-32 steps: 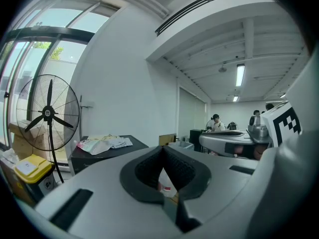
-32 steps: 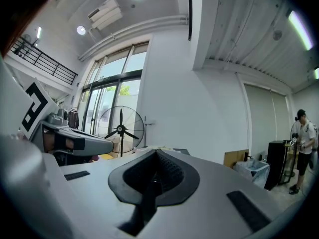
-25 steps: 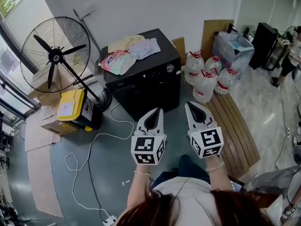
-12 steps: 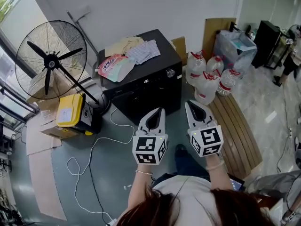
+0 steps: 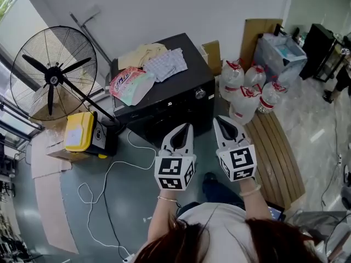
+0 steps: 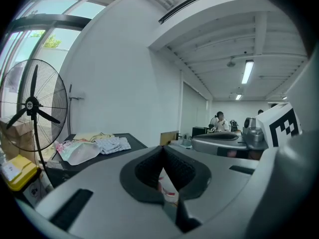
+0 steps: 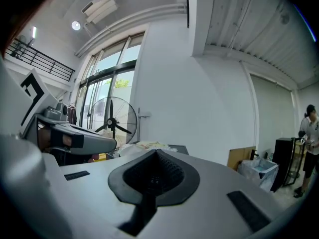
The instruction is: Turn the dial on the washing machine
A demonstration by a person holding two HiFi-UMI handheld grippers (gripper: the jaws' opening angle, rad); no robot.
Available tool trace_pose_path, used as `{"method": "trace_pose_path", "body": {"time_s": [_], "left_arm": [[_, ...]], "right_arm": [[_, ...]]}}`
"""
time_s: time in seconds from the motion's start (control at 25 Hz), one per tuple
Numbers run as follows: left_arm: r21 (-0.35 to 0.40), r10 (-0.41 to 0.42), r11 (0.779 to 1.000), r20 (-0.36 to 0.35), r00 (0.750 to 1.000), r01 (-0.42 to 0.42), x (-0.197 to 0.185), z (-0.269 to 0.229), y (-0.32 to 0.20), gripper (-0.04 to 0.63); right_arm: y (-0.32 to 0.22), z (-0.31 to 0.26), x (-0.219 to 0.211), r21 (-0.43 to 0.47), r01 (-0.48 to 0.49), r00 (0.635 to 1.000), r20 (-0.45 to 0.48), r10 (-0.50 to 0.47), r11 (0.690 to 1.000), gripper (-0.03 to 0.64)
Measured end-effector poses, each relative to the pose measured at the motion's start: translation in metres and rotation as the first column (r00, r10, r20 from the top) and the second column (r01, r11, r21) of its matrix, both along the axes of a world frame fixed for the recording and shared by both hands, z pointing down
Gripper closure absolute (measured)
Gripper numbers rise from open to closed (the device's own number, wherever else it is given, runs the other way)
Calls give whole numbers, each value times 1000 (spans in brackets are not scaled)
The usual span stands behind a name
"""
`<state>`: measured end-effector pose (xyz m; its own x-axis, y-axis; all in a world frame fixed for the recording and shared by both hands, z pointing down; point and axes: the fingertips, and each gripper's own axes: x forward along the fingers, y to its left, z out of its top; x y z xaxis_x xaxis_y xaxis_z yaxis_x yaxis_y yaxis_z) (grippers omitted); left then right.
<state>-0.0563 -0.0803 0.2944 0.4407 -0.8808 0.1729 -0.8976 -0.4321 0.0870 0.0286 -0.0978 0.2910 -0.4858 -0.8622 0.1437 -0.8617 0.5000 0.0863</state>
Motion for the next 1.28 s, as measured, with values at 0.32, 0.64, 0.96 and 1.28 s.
{"method": "trace_pose_path", "body": {"time_s": [0.32,0.64,0.96,1.28], "left_arm": [[-33,-39,999,-4,999,39,8,20,-61,578],[-49,-108,993,9,994,108,0,42,-93,578],[-61,-136,989,22,990,138,-11,77,-125,578],[-66,-115,991,35,993,117,-16,113,-159,578]], "right_arm": [[-70,21,7,-37,49,999,3,-49,998,597],[-116,48,2,-62,97,995,-13,-98,993,597],[-146,76,-1,-82,100,994,-39,-104,992,595],[-175,114,-5,-113,87,994,-53,-93,990,595]]}}
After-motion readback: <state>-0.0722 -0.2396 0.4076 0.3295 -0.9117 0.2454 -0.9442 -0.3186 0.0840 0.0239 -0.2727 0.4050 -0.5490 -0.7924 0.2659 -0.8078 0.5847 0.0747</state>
